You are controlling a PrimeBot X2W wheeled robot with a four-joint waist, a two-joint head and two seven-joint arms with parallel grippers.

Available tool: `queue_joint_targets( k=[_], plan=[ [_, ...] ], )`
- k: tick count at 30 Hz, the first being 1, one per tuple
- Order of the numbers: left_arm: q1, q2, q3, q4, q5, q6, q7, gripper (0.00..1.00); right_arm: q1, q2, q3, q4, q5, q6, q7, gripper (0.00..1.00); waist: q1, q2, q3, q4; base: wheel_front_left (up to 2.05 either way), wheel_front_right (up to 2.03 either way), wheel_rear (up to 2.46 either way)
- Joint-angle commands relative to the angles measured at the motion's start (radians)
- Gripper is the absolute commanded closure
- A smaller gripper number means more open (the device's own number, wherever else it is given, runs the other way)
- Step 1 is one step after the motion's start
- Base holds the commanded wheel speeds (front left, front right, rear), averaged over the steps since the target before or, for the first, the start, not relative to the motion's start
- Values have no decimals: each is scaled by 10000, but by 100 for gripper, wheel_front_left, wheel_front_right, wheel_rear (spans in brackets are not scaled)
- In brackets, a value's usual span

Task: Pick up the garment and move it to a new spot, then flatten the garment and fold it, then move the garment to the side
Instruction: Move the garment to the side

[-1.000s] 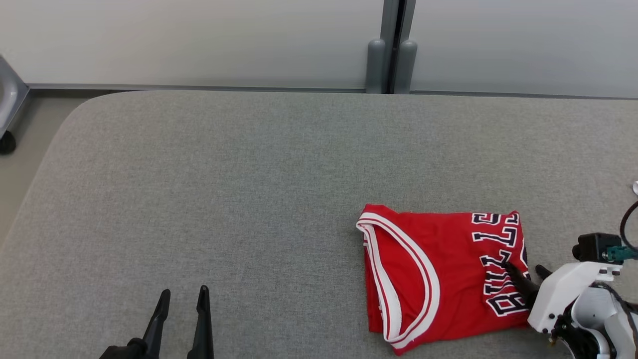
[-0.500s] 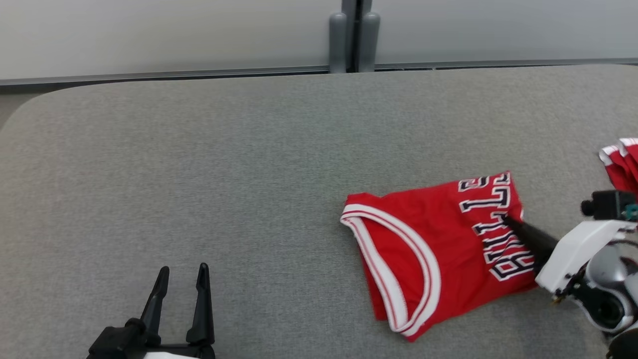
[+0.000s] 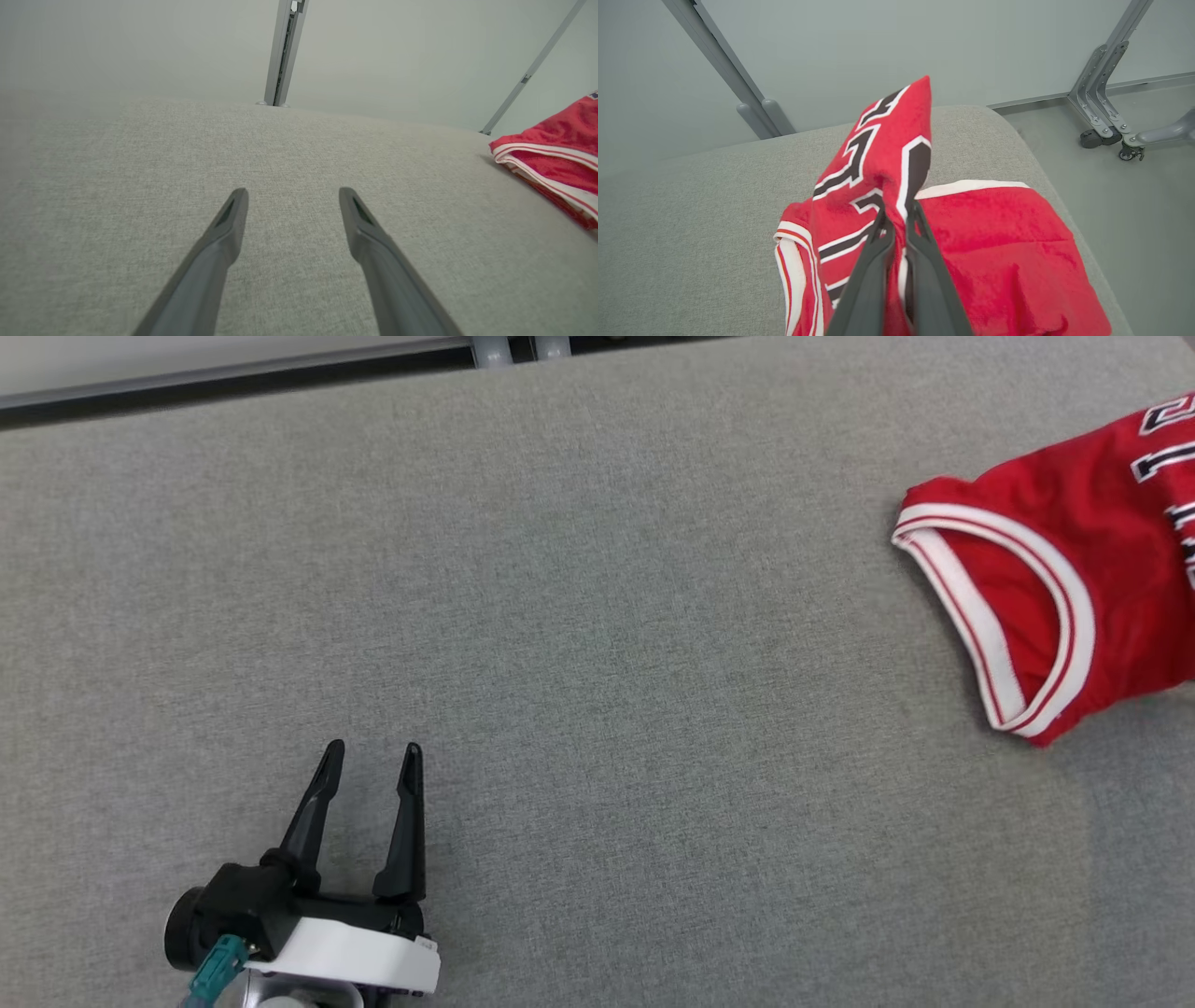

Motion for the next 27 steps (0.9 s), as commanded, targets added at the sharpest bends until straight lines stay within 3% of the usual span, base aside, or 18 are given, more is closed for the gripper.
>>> queue_joint_targets(
  k=[1,10,15,16,17,21,27],
  plan=[
    [-193,45,5,5,73,-37,3,0,-219,-167,-131,7,-95,4,84,100,0,0,287,-149,0,0,0],
    [-131,43,23,100,128,-55,3,0,-1102,-1073,-831,764,-595,4,1559,100,0,0,425,101,0,0,0],
    [-49,42,87,54,183,-77,3,0,-1198,-1250,-1121,1283,-1419,3,1583,98,0,0,414,210,0,0,0],
    [-48,42,94,55,206,-86,3,0,-1204,-1293,-1153,1429,-1658,1,1557,62,0,0,422,215,0,0,0],
    [-43,40,110,53,224,-83,3,0,-1204,-1370,-1153,1598,-1978,1,1475,0,0,0,427,211,0,0,0],
    [70,45,172,50,232,-1,3,0,-1222,-1484,-1030,2068,-3356,3,1167,0,0,0,368,107,0,0,0],
    [316,42,276,100,99,7,3,0,-737,-1352,-877,1359,-3697,3,-157,0,0,0,-249,13,0,0,0]
  ],
)
